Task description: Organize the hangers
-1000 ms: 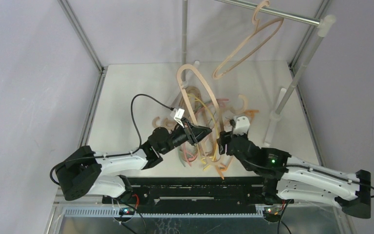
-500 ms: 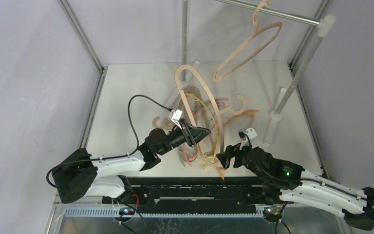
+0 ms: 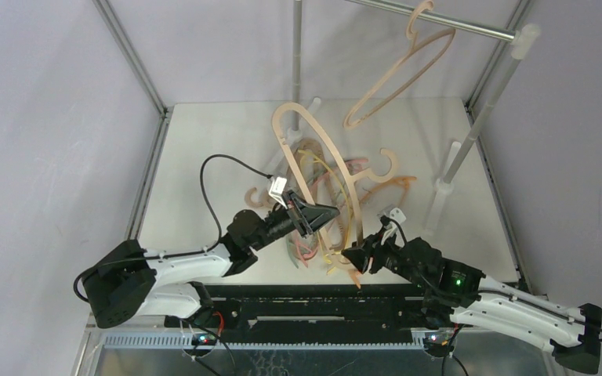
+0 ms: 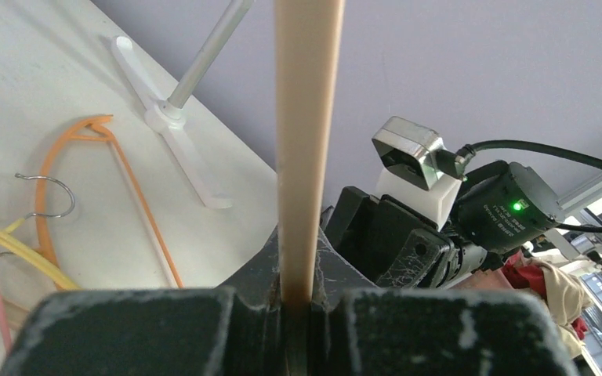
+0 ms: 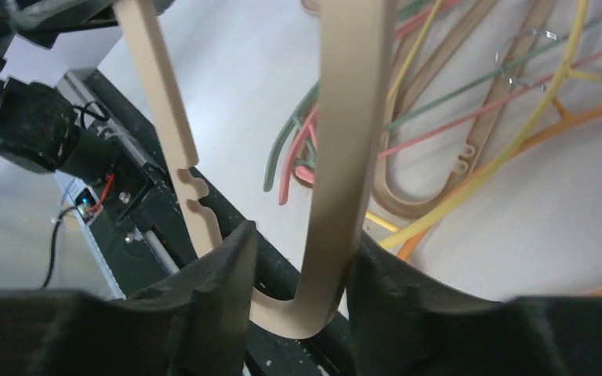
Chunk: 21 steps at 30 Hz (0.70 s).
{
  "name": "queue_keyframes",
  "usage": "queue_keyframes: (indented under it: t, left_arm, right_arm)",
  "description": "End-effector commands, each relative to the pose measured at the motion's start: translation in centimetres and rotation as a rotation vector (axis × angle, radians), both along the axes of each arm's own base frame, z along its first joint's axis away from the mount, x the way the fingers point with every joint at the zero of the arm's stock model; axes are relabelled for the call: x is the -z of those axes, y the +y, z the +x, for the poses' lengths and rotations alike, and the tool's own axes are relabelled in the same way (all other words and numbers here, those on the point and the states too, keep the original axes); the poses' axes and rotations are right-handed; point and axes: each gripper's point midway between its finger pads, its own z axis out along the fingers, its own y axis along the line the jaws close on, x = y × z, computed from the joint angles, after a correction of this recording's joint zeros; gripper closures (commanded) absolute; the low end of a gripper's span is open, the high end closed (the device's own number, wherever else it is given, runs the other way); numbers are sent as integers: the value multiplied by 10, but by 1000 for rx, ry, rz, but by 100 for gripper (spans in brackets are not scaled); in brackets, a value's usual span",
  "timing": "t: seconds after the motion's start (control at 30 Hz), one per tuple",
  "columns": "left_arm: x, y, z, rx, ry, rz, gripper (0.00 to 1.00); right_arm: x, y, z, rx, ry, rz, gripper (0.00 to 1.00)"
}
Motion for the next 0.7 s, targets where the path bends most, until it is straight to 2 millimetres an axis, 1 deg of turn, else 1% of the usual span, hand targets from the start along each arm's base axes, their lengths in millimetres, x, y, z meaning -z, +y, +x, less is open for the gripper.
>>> queue_keyframes:
  t: [0.0,0.07,0.1,0.17,0.2,0.23,0.3,0.37,0.4,0.43,0.5,0.57,0.6,0.67]
  left_arm:
    - [-24,2,-6,23,-45,-88,100]
    - [-19,1,-5,19,-39,-82,100]
    - [-17,0,-3,11,-34,-77,100]
    - [-8,-2,2,-4,-13,-54,100]
    - [1,-3,5,-14,7,-18,96]
    - [9,-4,8,-26,20,9,88]
    - [25,-2,14,-61,41,67,68]
    - [45,6,21,-116,67,138,51]
    - [52,10,23,-140,73,172,37]
    - [59,15,25,-165,76,207,33]
    - [66,25,28,-208,82,242,28]
    - [68,33,30,-245,89,250,22]
    - [68,37,32,-262,81,260,21]
    - [66,42,33,-279,64,271,20]
  right_arm:
    - [-30,17,-2,-74,-73,105,63]
    - [-29,17,-1,-69,-69,102,98]
    - [-28,16,-1,-67,-67,99,100]
    - [-27,15,1,-55,-62,90,100]
    - [-26,13,3,-41,-59,82,100]
    - [-25,9,7,-11,-49,70,100]
    - [-19,0,13,51,-26,32,100]
    - [-12,-7,16,90,-10,-5,100]
    - [-8,-12,18,117,2,-24,100]
    - [-2,-17,20,150,21,-44,100]
    - [6,-28,22,207,53,-84,100]
    - [11,-41,25,295,93,-112,100]
    - [12,-48,27,335,102,-125,100]
    - [11,-67,33,454,121,-142,100]
